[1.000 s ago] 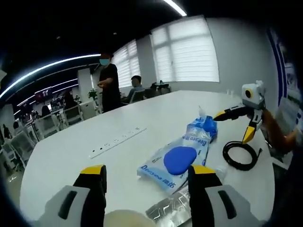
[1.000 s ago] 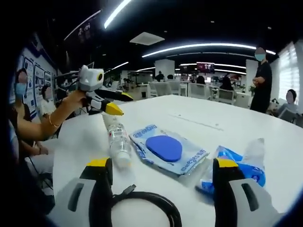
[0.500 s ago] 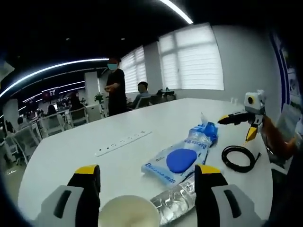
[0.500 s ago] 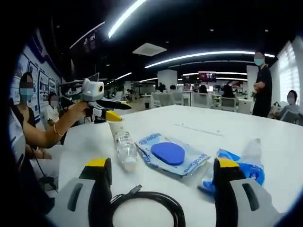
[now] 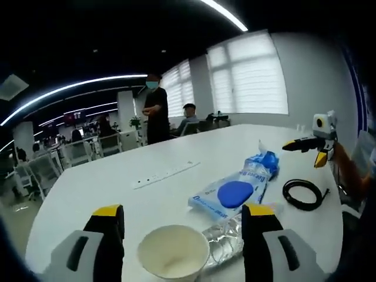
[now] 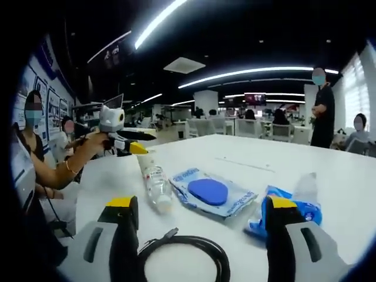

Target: Arrange the tabletop items into an orderly group along one side of the table until the central work area is clear of visible clutter.

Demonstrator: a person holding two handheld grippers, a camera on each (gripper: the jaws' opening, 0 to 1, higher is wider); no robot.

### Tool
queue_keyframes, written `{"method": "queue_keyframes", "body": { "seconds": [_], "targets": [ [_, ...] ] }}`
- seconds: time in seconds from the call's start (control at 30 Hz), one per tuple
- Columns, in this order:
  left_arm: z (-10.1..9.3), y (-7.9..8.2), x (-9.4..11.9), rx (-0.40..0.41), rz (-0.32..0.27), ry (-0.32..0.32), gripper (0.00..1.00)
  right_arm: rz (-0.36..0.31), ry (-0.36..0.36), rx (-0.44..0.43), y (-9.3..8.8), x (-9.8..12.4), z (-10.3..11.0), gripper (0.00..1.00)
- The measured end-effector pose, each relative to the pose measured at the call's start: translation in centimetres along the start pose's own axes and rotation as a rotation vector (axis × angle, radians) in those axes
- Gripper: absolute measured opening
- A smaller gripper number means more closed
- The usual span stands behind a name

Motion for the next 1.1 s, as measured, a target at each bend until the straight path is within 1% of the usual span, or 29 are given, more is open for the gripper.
{"method": "queue_keyframes", "body": {
  "seconds": [0.1, 0.27, 0.3, 0.33, 0.4, 0.6, 0.73, 0.83, 0.9, 0.93, 1.0, 1.1],
  "targets": [
    [0.2, -0.4, 0.3, 0.007, -0.005, 0.027, 0.82, -0.004, -0.004, 0.0, 0.0, 0.2, 0.1, 0.86],
    [0.3, -1.2, 0.5, 0.033, -0.001, 0.031, 0.81, -0.003, -0.011, 0.004, -0.1, 0.6, 0.1, 0.86],
    [0.2, -1.3, 0.6, 0.035, -0.007, 0.032, 0.81, -0.005, -0.012, 0.002, -0.1, 0.7, 0.1, 0.86],
    [0.3, -1.5, 0.8, 0.041, -0.036, 0.045, 0.81, -0.006, -0.01, -0.009, -0.1, 0.9, 0.2, 0.87],
    [0.3, -1.6, 0.8, 0.034, -0.039, 0.05, 0.81, -0.007, -0.005, -0.002, -0.1, 1.0, 0.5, 0.87],
    [0.3, -2.3, 1.2, 0.047, -0.034, 0.053, 0.81, -0.021, -0.001, 0.011, 0.0, 2.0, 1.1, 0.88],
    [0.6, -2.6, 1.4, 0.043, -0.044, 0.073, 0.79, -0.024, 0.004, 0.01, -0.5, 2.7, 1.1, 0.88],
    [0.7, -2.7, 1.5, 0.05, -0.045, 0.079, 0.79, -0.025, -0.005, 0.006, -0.7, 3.1, 1.1, 0.88],
    [0.7, -2.8, 1.5, 0.059, -0.048, 0.08, 0.78, -0.032, -0.016, -0.001, -0.8, 3.7, 1.1, 0.88],
    [0.7, -3.0, 1.3, 0.081, -0.049, 0.078, 0.78, -0.032, -0.018, 0.001, -0.8, 3.9, 1.1, 0.88],
    [0.6, -3.3, 1.2, 0.1, -0.052, 0.08, 0.78, -0.031, -0.022, 0.005, -0.9, 4.1, 1.2, 0.88],
    [0.6, -3.6, 1.1, 0.104, -0.047, 0.079, 0.75, -0.029, -0.031, 0.017, -1.0, 4.6, 1.3, 0.89]
  ]
}}
Point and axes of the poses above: the point that each gripper's makers call its tool centre point, and the gripper's own axes: x roughly backward along the fingers, z roughly to its left, y roughly out of its top, the point moved 9 cm from there along x, roughly backward along the fingers, and after that the axes turned 2 degrees about -z, right-handed, at the moved point
